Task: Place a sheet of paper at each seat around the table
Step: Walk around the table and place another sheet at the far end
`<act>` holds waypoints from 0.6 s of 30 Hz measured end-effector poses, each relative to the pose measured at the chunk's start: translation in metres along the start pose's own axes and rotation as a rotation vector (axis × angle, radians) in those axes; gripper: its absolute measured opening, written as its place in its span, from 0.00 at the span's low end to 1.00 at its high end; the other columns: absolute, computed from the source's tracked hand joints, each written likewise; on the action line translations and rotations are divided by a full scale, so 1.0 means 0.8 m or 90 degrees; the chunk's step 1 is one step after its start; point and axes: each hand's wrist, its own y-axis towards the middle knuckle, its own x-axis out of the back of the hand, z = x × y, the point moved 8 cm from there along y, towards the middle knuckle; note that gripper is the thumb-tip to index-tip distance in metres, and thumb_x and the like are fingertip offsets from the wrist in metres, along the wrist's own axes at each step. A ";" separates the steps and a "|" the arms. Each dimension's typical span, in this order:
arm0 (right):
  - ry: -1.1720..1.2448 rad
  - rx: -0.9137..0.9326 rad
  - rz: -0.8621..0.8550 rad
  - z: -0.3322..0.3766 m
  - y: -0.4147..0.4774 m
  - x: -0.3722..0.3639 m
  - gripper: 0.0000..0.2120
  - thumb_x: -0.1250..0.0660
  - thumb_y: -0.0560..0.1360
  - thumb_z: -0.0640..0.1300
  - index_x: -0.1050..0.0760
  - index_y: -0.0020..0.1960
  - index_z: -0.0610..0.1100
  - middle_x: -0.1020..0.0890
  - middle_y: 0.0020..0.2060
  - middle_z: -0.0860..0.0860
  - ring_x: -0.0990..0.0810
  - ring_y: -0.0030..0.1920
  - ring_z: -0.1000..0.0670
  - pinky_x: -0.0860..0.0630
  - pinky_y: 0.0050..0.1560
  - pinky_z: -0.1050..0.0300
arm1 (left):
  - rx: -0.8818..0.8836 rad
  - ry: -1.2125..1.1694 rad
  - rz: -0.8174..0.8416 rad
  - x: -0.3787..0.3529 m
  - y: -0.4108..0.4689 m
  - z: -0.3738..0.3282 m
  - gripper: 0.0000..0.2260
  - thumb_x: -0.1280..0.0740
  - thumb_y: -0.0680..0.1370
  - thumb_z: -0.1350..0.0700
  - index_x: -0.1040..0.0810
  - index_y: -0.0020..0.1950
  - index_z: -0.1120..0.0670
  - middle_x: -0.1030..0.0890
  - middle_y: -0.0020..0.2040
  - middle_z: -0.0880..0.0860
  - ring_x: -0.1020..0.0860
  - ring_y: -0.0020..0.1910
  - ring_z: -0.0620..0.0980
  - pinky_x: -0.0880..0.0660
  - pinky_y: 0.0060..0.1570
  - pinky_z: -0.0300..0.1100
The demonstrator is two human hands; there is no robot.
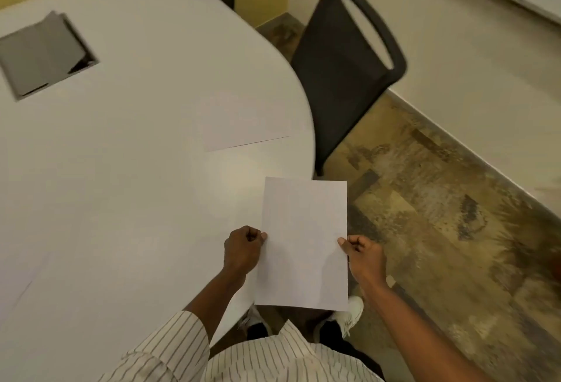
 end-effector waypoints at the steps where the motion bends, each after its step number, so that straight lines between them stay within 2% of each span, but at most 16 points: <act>1: 0.012 -0.017 -0.015 -0.010 0.007 0.022 0.08 0.22 0.78 0.45 0.15 0.41 0.47 0.11 0.39 0.49 0.12 0.46 0.41 0.15 0.48 0.41 | -0.009 0.012 0.010 -0.021 -0.004 -0.016 0.08 0.26 0.82 0.53 0.16 0.49 0.57 0.13 0.46 0.55 0.18 0.43 0.54 0.17 0.53 0.54; 3: 0.048 -0.045 -0.038 -0.029 0.026 0.079 0.09 0.22 0.78 0.47 0.15 0.40 0.47 0.11 0.39 0.47 0.13 0.43 0.42 0.15 0.49 0.38 | -0.031 0.035 0.023 -0.079 -0.014 -0.052 0.08 0.27 0.83 0.53 0.16 0.51 0.58 0.14 0.48 0.56 0.18 0.46 0.55 0.18 0.55 0.54; 5: 0.059 -0.049 -0.052 -0.037 0.042 0.114 0.09 0.23 0.78 0.47 0.15 0.41 0.47 0.11 0.39 0.47 0.13 0.44 0.41 0.16 0.49 0.39 | -0.045 0.055 0.027 -0.116 -0.020 -0.076 0.09 0.28 0.84 0.52 0.16 0.54 0.58 0.14 0.50 0.54 0.18 0.49 0.54 0.20 0.54 0.49; 8: 0.078 -0.040 -0.076 -0.045 0.076 0.196 0.11 0.23 0.78 0.47 0.16 0.39 0.47 0.14 0.35 0.50 0.17 0.39 0.46 0.20 0.45 0.47 | -0.072 0.082 0.028 -0.197 -0.039 -0.121 0.09 0.29 0.84 0.51 0.16 0.54 0.56 0.15 0.50 0.52 0.18 0.50 0.52 0.23 0.54 0.47; 11: 0.086 -0.029 -0.114 -0.050 0.109 0.280 0.15 0.23 0.78 0.47 0.20 0.34 0.48 0.20 0.29 0.55 0.26 0.32 0.53 0.27 0.42 0.54 | -0.114 0.118 0.055 -0.278 -0.059 -0.167 0.09 0.29 0.84 0.51 0.17 0.50 0.57 0.16 0.44 0.51 0.19 0.45 0.51 0.23 0.49 0.45; 13: 0.093 -0.036 -0.142 -0.053 0.125 0.335 0.14 0.23 0.78 0.47 0.19 0.36 0.46 0.20 0.30 0.54 0.25 0.33 0.53 0.27 0.42 0.53 | -0.132 0.126 0.078 -0.328 -0.073 -0.198 0.09 0.28 0.84 0.53 0.16 0.48 0.56 0.15 0.42 0.53 0.18 0.42 0.52 0.20 0.44 0.45; 16: 0.123 -0.038 -0.177 -0.057 0.143 0.405 0.13 0.23 0.78 0.48 0.18 0.37 0.45 0.19 0.31 0.52 0.24 0.34 0.52 0.26 0.42 0.53 | -0.161 0.149 0.104 -0.391 -0.094 -0.243 0.09 0.28 0.83 0.53 0.16 0.47 0.56 0.14 0.44 0.54 0.16 0.44 0.54 0.18 0.49 0.49; 18: 0.139 -0.035 -0.197 -0.057 0.155 0.442 0.12 0.23 0.78 0.47 0.17 0.38 0.44 0.18 0.32 0.50 0.24 0.35 0.51 0.26 0.41 0.54 | -0.175 0.166 0.116 -0.428 -0.102 -0.270 0.08 0.28 0.83 0.52 0.16 0.48 0.55 0.14 0.44 0.53 0.16 0.44 0.53 0.18 0.47 0.48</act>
